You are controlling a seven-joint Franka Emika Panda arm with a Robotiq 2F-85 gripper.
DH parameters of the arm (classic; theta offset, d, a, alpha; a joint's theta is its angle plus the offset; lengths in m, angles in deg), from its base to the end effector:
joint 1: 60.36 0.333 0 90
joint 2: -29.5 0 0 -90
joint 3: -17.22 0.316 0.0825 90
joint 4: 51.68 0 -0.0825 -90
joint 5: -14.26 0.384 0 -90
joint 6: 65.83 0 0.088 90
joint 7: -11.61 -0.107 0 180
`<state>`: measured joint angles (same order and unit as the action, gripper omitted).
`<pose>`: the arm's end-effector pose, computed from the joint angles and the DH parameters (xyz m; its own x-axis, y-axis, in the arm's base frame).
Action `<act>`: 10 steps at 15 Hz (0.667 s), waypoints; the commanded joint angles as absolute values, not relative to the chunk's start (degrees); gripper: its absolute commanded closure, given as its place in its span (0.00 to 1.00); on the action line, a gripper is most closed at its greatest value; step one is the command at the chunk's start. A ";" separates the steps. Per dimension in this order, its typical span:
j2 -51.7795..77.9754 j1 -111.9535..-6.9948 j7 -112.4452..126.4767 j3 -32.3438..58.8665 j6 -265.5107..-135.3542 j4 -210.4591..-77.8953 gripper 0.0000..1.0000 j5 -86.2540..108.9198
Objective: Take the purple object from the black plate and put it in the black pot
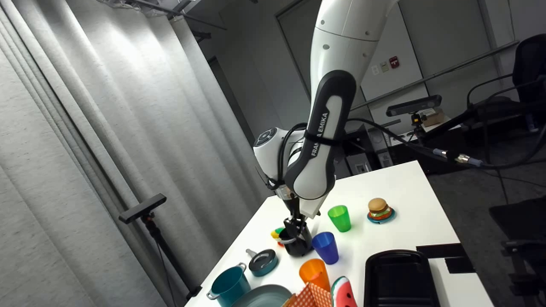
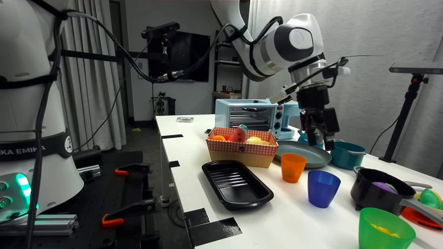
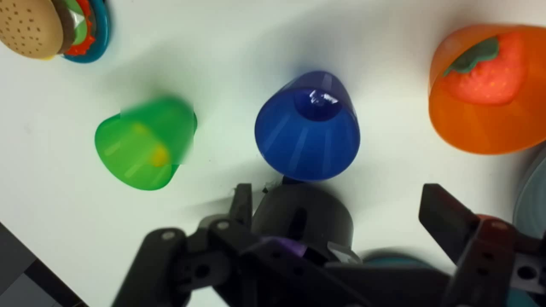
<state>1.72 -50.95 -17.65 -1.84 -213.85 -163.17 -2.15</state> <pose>0.6315 -0.0905 0.2588 0.9015 -0.3446 0.2616 -0.4058 -0.8832 0.2351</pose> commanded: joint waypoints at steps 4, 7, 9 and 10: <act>12.97 -50.13 -18.19 0.92 -216.31 -177.56 0.00 -4.89; 15.79 -50.85 -18.07 2.59 -216.01 -180.43 0.00 -5.63; 17.39 -51.28 -18.18 3.14 -215.99 -181.89 0.00 -6.37; 18.07 -51.51 -18.25 3.38 -215.91 -182.48 0.00 -6.69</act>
